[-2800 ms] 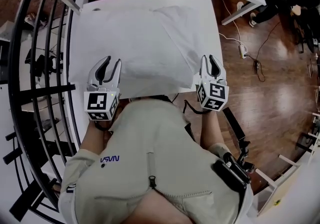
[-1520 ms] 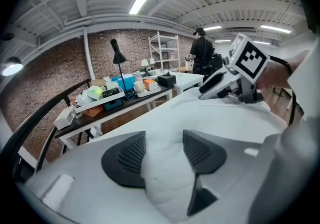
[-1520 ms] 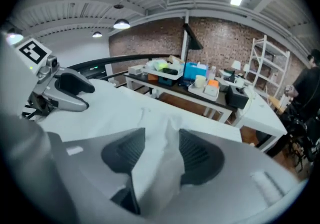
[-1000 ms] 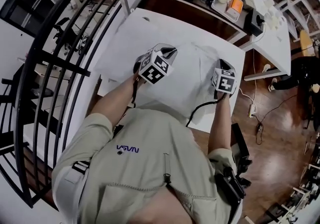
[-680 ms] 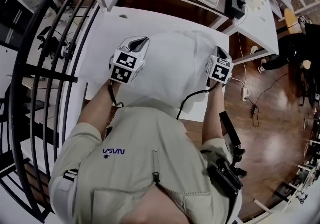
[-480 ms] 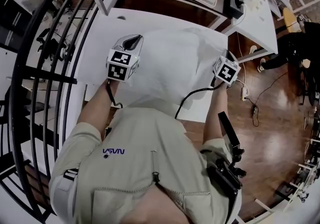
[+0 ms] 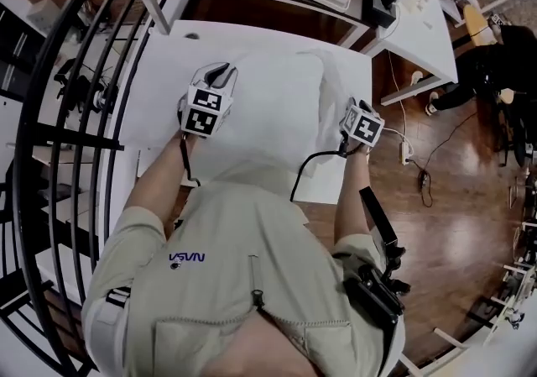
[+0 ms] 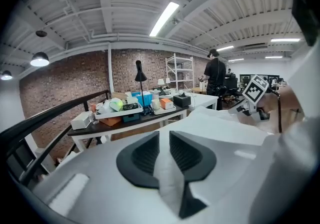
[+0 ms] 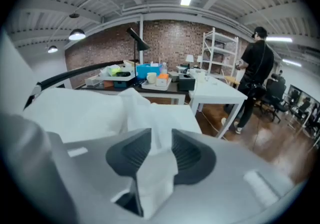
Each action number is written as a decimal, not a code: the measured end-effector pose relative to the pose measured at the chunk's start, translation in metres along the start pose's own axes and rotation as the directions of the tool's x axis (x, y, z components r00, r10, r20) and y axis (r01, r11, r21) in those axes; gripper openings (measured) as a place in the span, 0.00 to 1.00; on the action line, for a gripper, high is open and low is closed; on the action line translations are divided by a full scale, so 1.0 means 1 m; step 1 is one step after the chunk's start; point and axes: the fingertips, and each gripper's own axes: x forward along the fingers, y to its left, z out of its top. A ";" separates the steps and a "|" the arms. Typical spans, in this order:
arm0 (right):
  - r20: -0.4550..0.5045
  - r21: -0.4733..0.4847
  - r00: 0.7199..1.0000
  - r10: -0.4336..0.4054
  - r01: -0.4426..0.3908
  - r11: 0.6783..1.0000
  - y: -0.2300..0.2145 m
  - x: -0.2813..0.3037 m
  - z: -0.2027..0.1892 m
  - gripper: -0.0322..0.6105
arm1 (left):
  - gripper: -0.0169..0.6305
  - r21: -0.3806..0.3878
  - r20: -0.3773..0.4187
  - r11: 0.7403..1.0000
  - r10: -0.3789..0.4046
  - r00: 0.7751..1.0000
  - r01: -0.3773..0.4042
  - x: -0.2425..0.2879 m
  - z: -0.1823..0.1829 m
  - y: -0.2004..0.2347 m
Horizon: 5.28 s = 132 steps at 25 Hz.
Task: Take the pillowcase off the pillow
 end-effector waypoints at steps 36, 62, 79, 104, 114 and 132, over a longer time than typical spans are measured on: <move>-0.239 -0.076 0.971 -0.022 0.004 0.997 0.032 -0.054 -0.181 0.08 | 0.05 -0.225 0.193 0.974 0.010 0.981 0.034 -0.123 0.039 0.012; -0.119 0.003 0.988 0.096 -0.096 0.995 0.046 -0.101 -0.187 0.10 | 0.19 0.038 0.026 0.911 -0.412 0.911 0.411 0.006 -0.025 -0.178; 0.439 -0.305 0.814 0.380 -0.263 0.915 0.151 -0.227 0.025 0.06 | 0.12 -0.196 0.183 0.978 -0.032 0.983 0.068 -0.070 0.001 -0.079; 0.366 -0.123 0.918 0.152 -0.114 0.986 0.123 -0.138 -0.010 0.06 | 0.04 -0.217 0.162 0.975 0.080 0.983 -0.044 -0.096 -0.024 -0.034; 0.555 -0.076 0.811 0.184 -0.171 0.982 0.160 -0.225 0.066 0.05 | 0.04 -0.227 0.310 0.972 0.123 0.943 -0.052 -0.150 0.020 -0.020; 0.646 -0.095 0.746 0.159 -0.128 0.987 0.179 -0.300 0.033 0.05 | 0.04 -0.136 0.365 0.991 0.069 0.929 -0.020 -0.199 0.011 -0.063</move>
